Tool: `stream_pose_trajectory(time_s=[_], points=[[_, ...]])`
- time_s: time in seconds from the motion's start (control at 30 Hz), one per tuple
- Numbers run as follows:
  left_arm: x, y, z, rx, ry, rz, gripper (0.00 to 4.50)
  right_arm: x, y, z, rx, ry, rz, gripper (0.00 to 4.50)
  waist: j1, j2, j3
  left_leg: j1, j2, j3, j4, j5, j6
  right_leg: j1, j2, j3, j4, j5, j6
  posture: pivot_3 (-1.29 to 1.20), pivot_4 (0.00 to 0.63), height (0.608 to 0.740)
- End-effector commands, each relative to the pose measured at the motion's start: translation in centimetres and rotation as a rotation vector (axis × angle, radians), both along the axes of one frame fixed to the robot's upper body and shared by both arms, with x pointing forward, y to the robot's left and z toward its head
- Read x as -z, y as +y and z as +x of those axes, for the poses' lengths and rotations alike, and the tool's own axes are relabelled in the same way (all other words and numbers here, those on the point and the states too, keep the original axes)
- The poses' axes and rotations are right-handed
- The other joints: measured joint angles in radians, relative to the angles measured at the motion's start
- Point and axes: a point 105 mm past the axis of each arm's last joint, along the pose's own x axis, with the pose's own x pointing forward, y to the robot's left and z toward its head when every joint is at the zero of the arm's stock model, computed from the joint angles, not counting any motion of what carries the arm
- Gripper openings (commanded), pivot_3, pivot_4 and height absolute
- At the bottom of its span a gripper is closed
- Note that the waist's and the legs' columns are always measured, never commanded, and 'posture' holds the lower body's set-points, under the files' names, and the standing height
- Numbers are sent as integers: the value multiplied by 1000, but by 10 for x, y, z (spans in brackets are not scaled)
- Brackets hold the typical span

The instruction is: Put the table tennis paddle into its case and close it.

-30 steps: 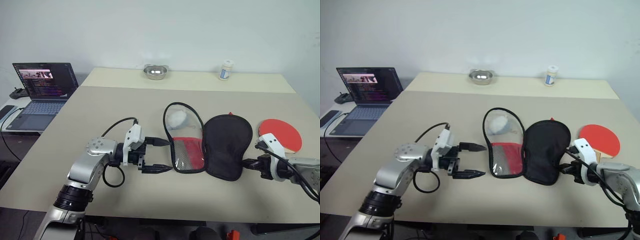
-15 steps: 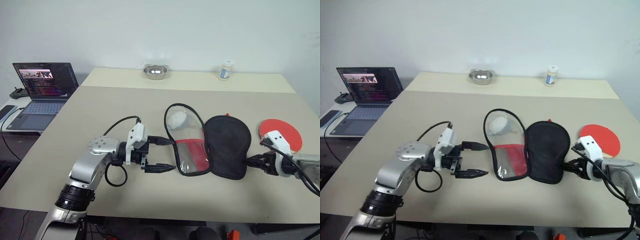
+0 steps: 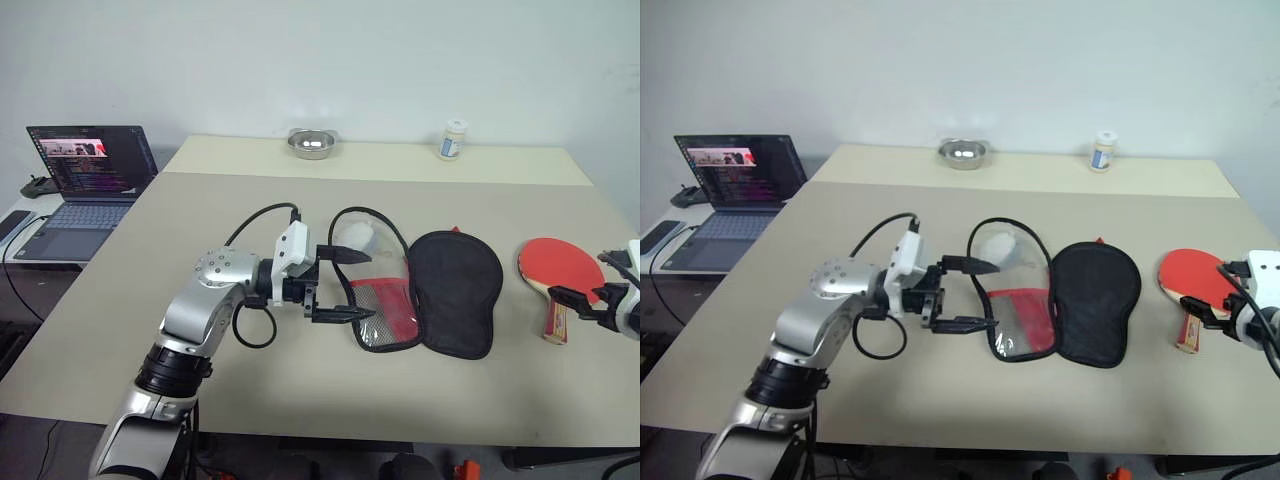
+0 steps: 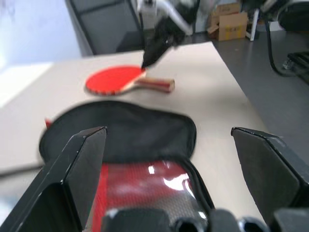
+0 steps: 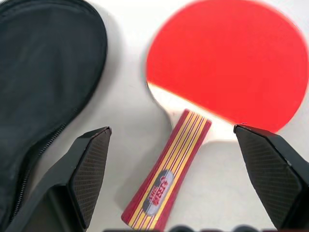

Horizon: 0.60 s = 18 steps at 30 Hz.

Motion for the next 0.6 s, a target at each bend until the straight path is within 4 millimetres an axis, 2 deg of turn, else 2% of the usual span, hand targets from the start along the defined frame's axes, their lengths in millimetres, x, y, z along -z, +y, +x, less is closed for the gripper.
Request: stream_pose_trajectory(time_s=[0.03, 0.33, 0.6], points=[[-10, -5, 3, 21, -63, -12, 4500, -8, -11, 7, 91, -45, -24, 4479, -1, 0, 0, 0, 0, 0, 0, 0, 0, 0, 0, 0, 0, 0, 0, 0, 150, 740], [0, -2, 8, 17, -74, -4, 4500, 26, -17, 19, 180, 27, -11, 4479, 0, 1, 0, 0, 0, 1, 0, 0, 0, 0, 0, 0, -1, 0, 0, 0, 150, 740], [6, 2, 11, -11, -74, -1, 4500, 40, -10, 28, 165, 49, -4, 4479, -1, 1, 0, 0, 0, 1, 0, 0, 0, 0, 0, 1, 0, 0, 0, 0, 150, 740]])
